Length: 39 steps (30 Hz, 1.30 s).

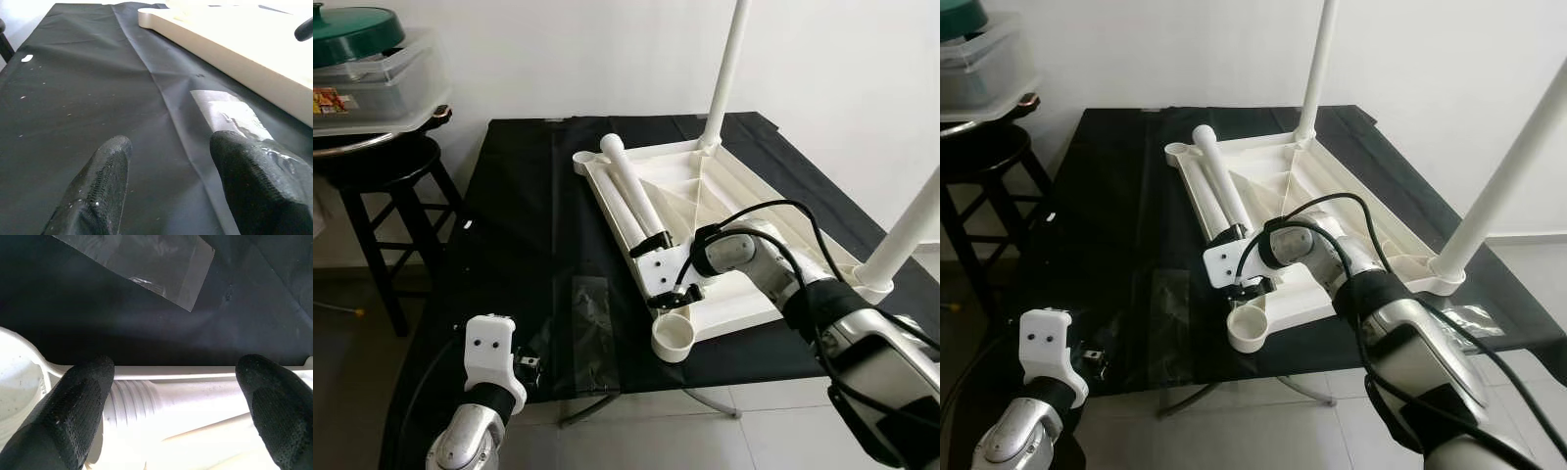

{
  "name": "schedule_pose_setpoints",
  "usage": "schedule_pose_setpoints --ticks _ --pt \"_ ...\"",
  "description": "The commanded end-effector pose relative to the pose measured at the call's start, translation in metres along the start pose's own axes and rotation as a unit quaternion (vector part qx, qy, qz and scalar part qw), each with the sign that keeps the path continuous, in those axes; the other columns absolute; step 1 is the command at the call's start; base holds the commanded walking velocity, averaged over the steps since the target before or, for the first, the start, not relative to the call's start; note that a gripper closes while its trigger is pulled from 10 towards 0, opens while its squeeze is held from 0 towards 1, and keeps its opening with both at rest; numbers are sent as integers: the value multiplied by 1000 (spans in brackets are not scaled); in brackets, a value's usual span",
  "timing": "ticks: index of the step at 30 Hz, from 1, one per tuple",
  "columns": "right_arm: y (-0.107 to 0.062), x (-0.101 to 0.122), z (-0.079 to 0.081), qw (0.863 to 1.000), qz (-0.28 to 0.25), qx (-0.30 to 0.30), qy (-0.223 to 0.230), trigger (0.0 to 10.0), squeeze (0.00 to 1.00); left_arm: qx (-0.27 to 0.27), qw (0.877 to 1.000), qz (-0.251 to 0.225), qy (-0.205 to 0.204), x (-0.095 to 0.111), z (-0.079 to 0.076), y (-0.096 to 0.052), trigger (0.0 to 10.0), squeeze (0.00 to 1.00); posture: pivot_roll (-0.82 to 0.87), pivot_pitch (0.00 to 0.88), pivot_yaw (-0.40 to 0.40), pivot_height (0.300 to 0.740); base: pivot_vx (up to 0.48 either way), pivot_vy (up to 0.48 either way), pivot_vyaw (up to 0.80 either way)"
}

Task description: Building children table

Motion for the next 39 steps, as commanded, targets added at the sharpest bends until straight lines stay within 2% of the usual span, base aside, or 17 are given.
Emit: schedule_pose_setpoints --ticks 1,15,23,26,28,32,36,38,39 --pt "-3 -17 10 999 40 32 15 10000 0 -1 1000 5 1 -1 0 0 10000 0 67 62 6 740 0 0 0" --pt "-9 -20 15 997 42 66 24 10000 0 0 1000 5 1 -1 -1 0 10000 0 69 61 6 740 0 0 0" --pt "-10 -24 12 997 64 49 21 10000 0 0 1000 5 0 -1 -1 0 10000 0 64 60 5 740 0 0 0" --pt "11 -23 18 994 103 -3 40 10000 0 1 1000 4 -1 -1 -1 1 10000 0 61 60 2 740 0 0 0" --pt "17 -21 21 993 108 -16 46 10000 0 1 1000 3 -1 -1 -1 1 10000 0 61 60 2 740 0 0 0" --pt "27 -15 24 991 109 -43 58 10000 0 1 1000 3 -2 -1 -1 1 10000 0 61 60 2 740 0 0 0" --pt "40 -2 26 985 93 -120 80 10000 0 1 1000 2 -4 -1 -2 1 10000 0 51 58 -6 740 0 0 0" --pt "40 -2 26 985 93 -120 80 10000 0 1 1000 2 -4 -1 -2 1 10000 0 51 58 -6 740 0 0 0" --pt "44 1 27 982 90 -142 80 10000 0 2 1000 2 -4 -1 -2 1 10000 0 51 58 -6 740 0 0 0"
Point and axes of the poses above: a point about 5 cm out from each wrist's last joint towards the gripper, its own y axis pointing out of the wrist towards the gripper, its own x axis along the axis of the wrist's last joint, z = x × y, the point moved 2 cm from there along y, pointing out of the wrist towards the gripper, and after that the axes turned 3 degrees about y, right-handed, at the moved point
